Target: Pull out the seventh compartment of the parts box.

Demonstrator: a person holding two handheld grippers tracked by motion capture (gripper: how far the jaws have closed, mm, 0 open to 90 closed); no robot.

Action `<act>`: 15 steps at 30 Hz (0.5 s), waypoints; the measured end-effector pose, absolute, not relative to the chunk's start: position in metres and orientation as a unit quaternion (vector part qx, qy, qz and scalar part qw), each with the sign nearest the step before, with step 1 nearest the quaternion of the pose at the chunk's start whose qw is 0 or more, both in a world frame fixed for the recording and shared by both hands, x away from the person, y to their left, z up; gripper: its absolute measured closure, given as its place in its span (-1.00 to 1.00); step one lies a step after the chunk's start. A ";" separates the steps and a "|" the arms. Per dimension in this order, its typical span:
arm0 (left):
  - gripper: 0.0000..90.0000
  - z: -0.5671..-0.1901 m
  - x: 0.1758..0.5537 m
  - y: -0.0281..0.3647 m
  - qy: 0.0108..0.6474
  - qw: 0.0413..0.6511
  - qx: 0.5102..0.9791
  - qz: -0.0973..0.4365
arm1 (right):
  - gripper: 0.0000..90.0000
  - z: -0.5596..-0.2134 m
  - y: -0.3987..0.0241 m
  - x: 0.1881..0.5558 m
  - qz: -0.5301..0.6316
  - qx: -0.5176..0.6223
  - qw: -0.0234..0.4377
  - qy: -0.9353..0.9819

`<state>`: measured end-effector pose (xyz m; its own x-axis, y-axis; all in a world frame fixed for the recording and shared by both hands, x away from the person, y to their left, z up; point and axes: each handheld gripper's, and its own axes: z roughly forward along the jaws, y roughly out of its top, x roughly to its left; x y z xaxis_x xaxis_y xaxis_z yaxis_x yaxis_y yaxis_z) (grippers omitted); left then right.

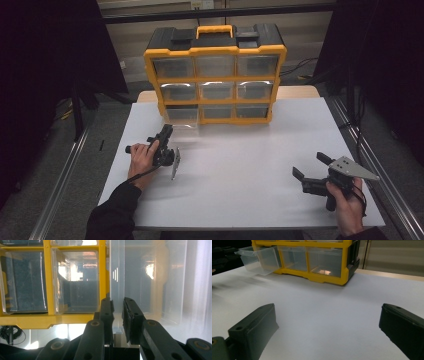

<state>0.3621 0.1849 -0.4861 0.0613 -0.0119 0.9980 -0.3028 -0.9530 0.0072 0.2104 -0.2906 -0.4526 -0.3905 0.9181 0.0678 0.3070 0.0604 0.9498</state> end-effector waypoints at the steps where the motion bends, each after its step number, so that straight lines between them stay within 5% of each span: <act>1: 0.75 -0.486 0.363 0.185 -0.112 0.112 0.720 0.676 | -0.98 -0.453 -0.291 0.210 0.506 0.463 0.301 0.662; 10: 0.71 -0.485 0.362 0.183 -0.094 0.123 0.722 0.674 | -0.98 -0.453 -0.290 0.213 0.508 0.460 0.302 0.663; 15: 0.50 -0.486 0.363 0.181 -0.083 0.140 0.726 0.668 | -0.98 -0.453 -0.291 0.212 0.507 0.460 0.302 0.664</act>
<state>0.3625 0.1813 -0.4862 0.0925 0.0659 0.9935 -0.3074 -0.9472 0.0915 0.2116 -0.2905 -0.4526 -0.3957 0.9160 0.0661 0.3041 0.0628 0.9506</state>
